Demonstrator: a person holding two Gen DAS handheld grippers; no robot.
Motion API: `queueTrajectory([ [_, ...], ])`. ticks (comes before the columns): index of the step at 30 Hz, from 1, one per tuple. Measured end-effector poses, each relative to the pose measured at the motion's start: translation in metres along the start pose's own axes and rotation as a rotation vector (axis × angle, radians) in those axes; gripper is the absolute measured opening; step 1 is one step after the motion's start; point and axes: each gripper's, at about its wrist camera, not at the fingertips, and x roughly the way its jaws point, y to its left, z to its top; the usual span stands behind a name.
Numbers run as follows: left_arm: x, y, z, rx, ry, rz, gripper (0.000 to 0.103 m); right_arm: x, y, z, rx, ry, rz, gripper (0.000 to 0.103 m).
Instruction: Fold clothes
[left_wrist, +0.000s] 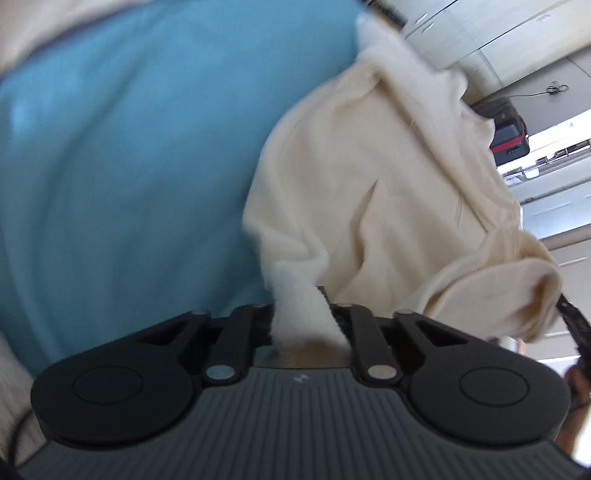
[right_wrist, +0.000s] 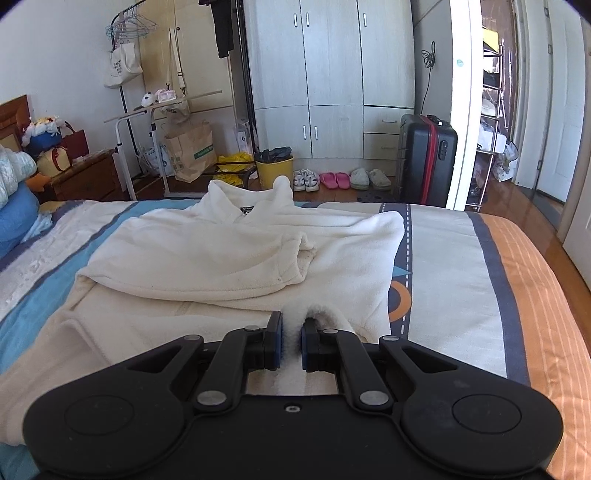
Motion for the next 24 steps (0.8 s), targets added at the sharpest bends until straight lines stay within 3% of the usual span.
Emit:
queueTrajectory([
  [4,-0.015,-0.025,0.019,0.086,-0.111,-0.013,0.01,0.003,-0.008,0.001,0.042,0.031,0.005,0.01],
  [8,-0.01,-0.043,0.039,0.151,-0.196,-0.012,0.01,0.036,-0.026,-0.01,0.149,0.193,0.037,0.011],
  [11,0.015,-0.051,0.034,0.234,-0.291,0.12,0.01,0.058,-0.036,-0.024,0.219,0.309,0.041,0.013],
  [12,0.025,-0.053,0.025,0.28,-0.312,0.216,0.01,0.055,-0.041,-0.024,0.247,0.305,0.054,0.013],
  [13,0.034,-0.052,0.017,0.296,-0.297,0.261,0.009,0.051,-0.045,-0.022,0.278,0.3,0.075,0.016],
  [15,0.037,-0.049,0.009,0.294,-0.268,0.26,0.009,0.039,-0.056,-0.018,0.372,0.293,0.118,0.02],
  [18,0.025,-0.054,0.007,0.341,-0.317,0.283,0.01,0.022,-0.072,-0.018,0.464,0.266,0.156,0.041],
  [19,0.023,-0.054,0.008,0.332,-0.327,0.275,0.01,0.018,-0.076,-0.018,0.472,0.253,0.129,0.052],
  [22,0.025,-0.056,0.01,0.331,-0.333,0.279,0.01,0.012,-0.09,-0.018,0.498,0.232,0.034,0.055],
  [24,0.027,-0.055,0.006,0.365,-0.334,0.301,0.01,-0.002,-0.091,-0.014,0.495,0.136,0.09,0.055],
])
